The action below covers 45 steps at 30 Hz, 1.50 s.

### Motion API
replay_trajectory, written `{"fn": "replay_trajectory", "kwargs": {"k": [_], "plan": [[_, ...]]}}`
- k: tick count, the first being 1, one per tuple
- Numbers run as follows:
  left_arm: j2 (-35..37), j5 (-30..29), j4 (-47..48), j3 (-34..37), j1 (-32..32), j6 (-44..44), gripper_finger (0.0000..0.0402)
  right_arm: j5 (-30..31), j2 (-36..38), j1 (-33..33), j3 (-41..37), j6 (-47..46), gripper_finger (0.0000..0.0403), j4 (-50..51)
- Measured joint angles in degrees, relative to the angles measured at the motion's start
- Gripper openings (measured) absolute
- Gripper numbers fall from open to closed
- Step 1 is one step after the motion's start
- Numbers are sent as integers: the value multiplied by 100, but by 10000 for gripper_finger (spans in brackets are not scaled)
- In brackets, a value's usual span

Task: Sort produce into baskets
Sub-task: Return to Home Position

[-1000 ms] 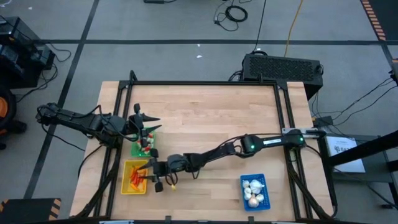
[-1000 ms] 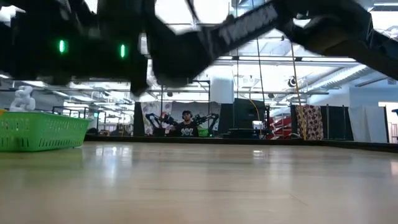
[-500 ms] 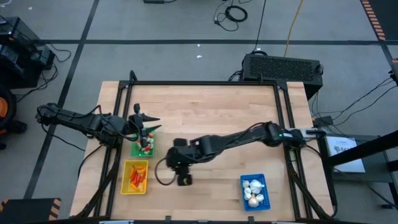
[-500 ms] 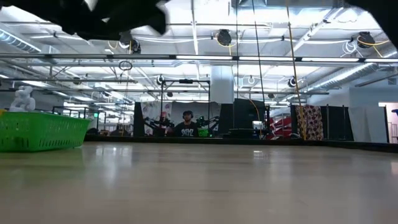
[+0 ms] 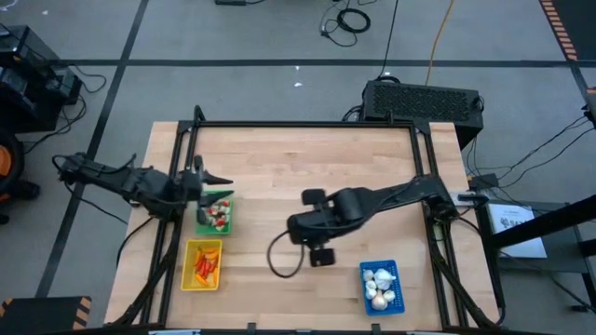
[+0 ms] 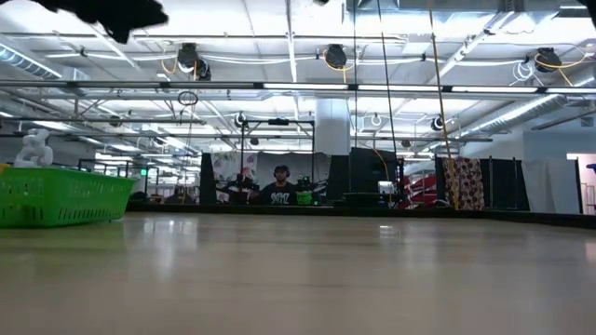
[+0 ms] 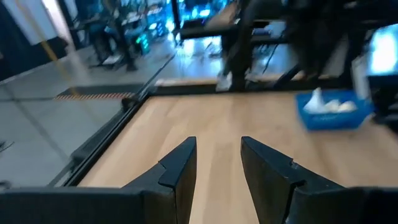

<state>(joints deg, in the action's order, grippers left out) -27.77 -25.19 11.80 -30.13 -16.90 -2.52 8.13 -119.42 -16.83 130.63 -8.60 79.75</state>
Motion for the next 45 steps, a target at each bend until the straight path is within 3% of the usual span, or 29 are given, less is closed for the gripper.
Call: {"fn": "replay_trajectory", "kwargs": {"k": [5,12,17,20,28,33,39,45], "plan": [[571,-17,48,20,-227,7,135,526,404,-168,0,-145,6,415],[949,-43,7,201,-252,-292,135,1007,940,-278,-28,-126,1,476],[982,-237,-29,245,-252,-435,135,1135,1610,-278,-749,-125,1,150],[979,-269,-31,245,-252,-441,135,1142,2328,-277,-1778,-124,1,-513],[977,-271,-42,245,-252,-440,135,1082,4950,-56,-5505,-115,0,-3185],[977,-271,-51,247,-252,-435,135,727,6545,131,-7488,-109,0,-4757],[977,-267,-131,309,-252,-390,135,656,8063,317,-9443,-126,0,-6276],[973,-236,-1117,985,-206,-376,135,655,9054,566,-10942,-304,0,-7323]]}}
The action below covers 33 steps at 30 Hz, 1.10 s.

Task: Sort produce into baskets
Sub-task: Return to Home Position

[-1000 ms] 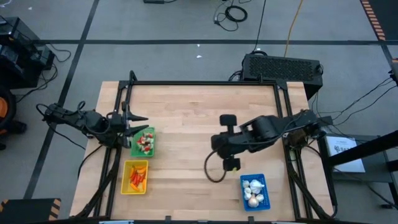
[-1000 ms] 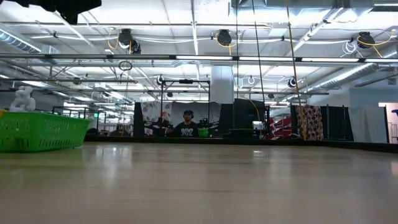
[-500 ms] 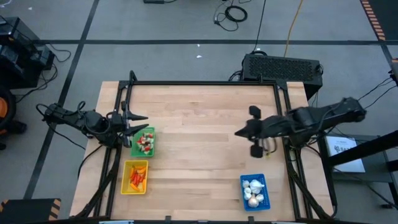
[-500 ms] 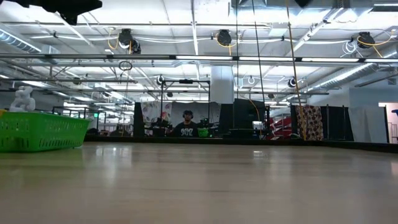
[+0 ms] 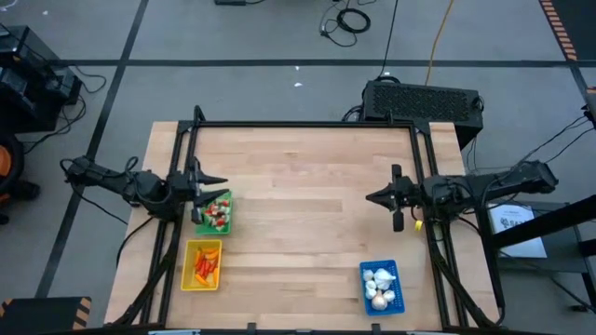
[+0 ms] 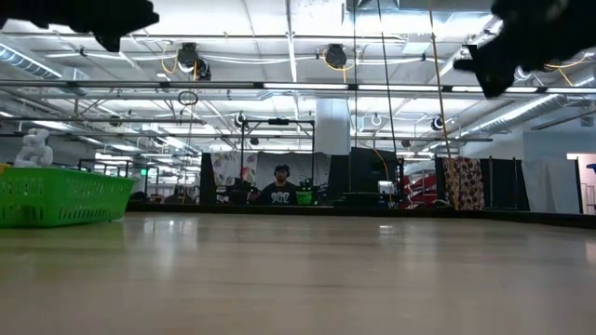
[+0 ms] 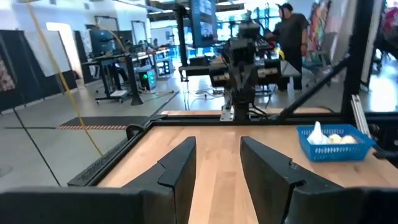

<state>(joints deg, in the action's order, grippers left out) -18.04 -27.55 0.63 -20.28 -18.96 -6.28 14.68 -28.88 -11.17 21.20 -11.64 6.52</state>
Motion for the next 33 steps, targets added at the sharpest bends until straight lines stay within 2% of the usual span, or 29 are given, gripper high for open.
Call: {"fn": "replay_trajectory", "kwargs": {"k": [8,14,20,27,33], "plan": [[0,122,-619,697,300,651,135,1,852,233,-1372,-510,0,-1115],[0,561,-996,1036,531,801,135,-249,1066,267,-2035,-592,0,-1994],[0,1193,-1023,1034,634,909,135,-455,1089,304,-2041,-528,0,-1907],[-18,1348,-1174,1063,632,1169,135,-593,1324,548,-2038,-458,0,-1654],[-182,1433,-2741,1956,636,1352,135,-761,1678,894,-2036,-221,0,-1284]]}}
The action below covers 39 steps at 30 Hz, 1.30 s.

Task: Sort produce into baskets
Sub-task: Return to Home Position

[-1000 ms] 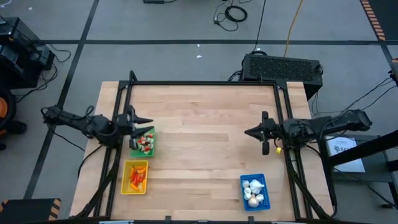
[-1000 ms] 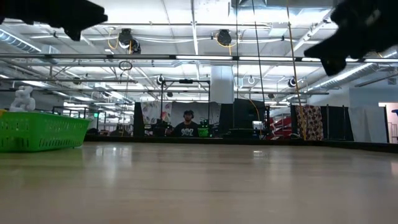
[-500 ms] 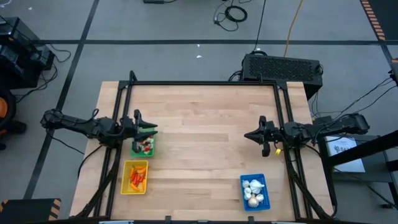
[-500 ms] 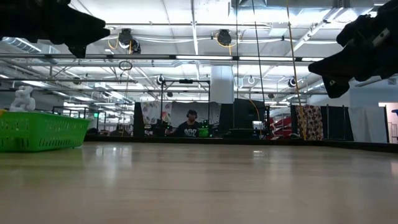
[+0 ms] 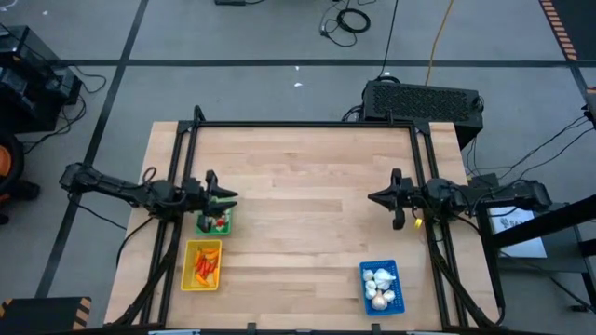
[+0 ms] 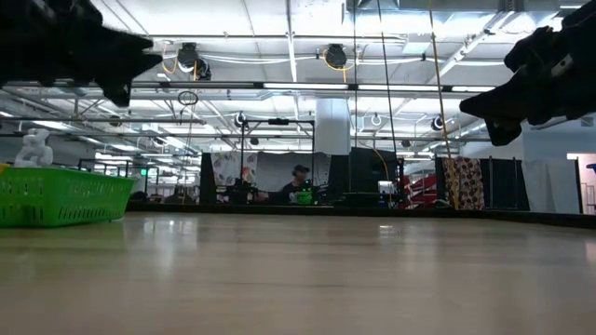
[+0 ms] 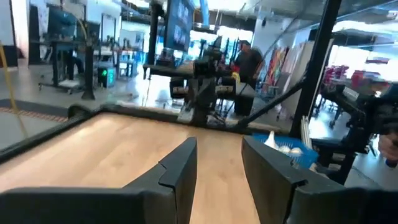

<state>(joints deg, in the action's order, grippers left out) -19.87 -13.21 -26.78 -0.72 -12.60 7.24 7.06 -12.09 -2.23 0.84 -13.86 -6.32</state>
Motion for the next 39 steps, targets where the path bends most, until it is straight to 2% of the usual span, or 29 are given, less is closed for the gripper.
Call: {"fn": "replay_trajectory", "kwargs": {"k": [4,7,10,16,22,26,28,30,34,37,39], "plan": [[35,49,374,27,7,131,135,-356,138,165,0,130,0,120],[76,344,397,25,11,-16,135,-569,168,226,0,176,0,141],[158,449,604,25,16,-55,135,-595,170,229,2,233,0,283],[499,149,1730,-152,101,94,135,-610,425,258,168,430,0,939],[1086,105,2464,-458,136,111,135,-575,1216,507,626,921,0,2000],[1447,-70,3015,-394,136,418,134,-593,1168,591,548,1004,0,2164],[1618,-164,2986,-226,139,585,135,-644,1196,605,482,932,0,2146],[1691,-149,2545,-42,133,575,134,-723,1204,603,470,971,0,1955],[1695,-158,2270,29,133,240,134,-747,1198,603,262,1094,0,1276],[1644,-942,2272,32,143,300,134,-733,1148,603,207,1239,0,1076],[1588,-1149,2264,32,142,241,134,-721,1102,603,201,1310,0,1081]]}}
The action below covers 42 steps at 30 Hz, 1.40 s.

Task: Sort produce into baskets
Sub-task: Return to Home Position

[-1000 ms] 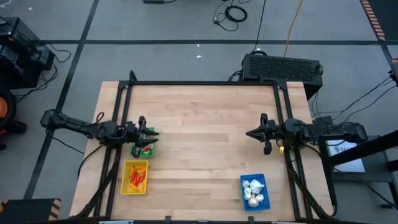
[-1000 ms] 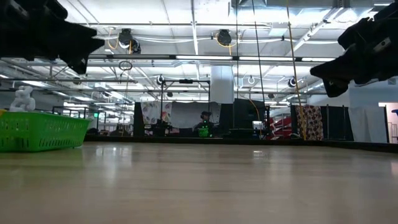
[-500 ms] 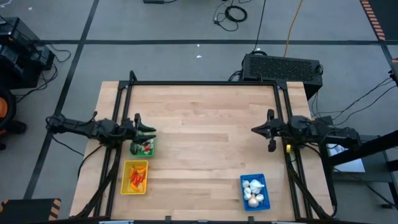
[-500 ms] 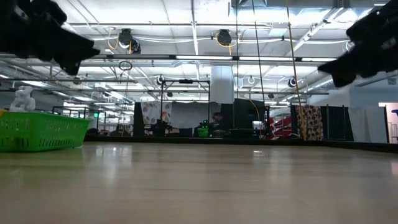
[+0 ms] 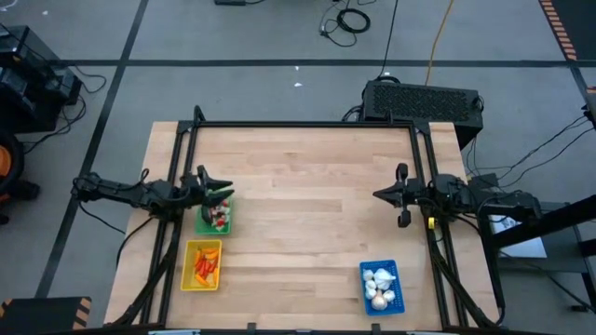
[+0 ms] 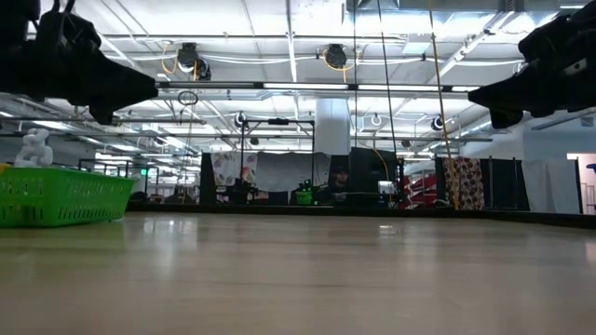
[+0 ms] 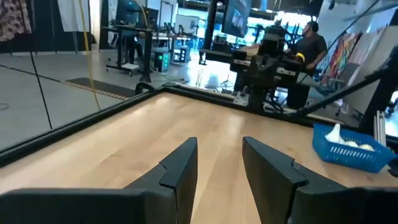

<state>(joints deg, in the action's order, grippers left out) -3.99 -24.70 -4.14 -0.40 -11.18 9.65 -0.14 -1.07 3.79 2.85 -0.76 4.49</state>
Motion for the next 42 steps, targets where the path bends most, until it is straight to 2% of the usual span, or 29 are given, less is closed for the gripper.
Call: {"fn": "replay_trajectory", "kwargs": {"k": [6,42], "plan": [[-13,-7,4,0,-5,-293,134,2,-23,0,-2,-20,0,-2],[-11,45,9,9,-6,-286,135,2,-23,0,-2,-25,0,0]]}}
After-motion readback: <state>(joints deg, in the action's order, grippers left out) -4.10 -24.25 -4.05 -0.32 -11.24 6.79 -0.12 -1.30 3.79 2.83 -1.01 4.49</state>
